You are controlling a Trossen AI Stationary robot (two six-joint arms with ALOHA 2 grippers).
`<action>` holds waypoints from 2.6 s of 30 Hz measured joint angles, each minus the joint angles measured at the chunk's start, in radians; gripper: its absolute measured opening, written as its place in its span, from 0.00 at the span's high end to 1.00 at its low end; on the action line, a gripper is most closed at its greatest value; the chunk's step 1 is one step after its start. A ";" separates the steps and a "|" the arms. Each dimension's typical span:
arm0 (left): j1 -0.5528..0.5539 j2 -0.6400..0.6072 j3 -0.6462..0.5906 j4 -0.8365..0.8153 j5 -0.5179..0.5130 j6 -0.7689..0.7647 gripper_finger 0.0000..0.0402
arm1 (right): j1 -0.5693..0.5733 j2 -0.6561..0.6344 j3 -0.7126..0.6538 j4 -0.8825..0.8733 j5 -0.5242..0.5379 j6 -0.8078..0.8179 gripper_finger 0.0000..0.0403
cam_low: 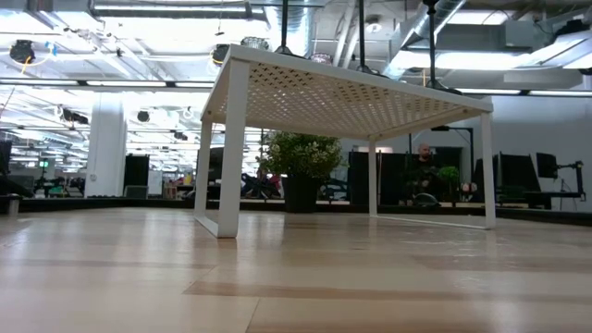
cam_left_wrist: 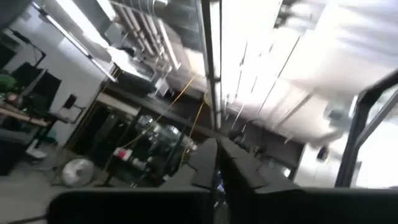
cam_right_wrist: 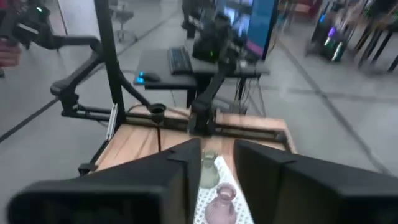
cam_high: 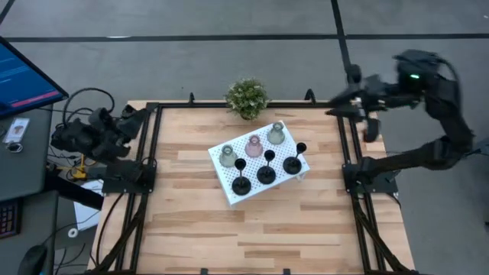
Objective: Pick & Place candle stick holders
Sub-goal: Return to Home Position
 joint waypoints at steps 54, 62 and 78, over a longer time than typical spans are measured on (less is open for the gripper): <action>0.002 -0.412 -0.463 -0.502 0.098 -0.337 0.99 | -0.011 -1.107 -1.747 1.021 0.298 0.549 1.00; 0.002 -0.412 -0.576 -0.474 0.098 -0.436 0.99 | -0.011 -1.106 -1.854 1.071 0.296 0.607 1.00; 0.001 -0.404 -0.613 -0.465 0.378 -0.415 0.99 | -0.011 -1.098 -1.854 1.052 0.279 0.457 1.00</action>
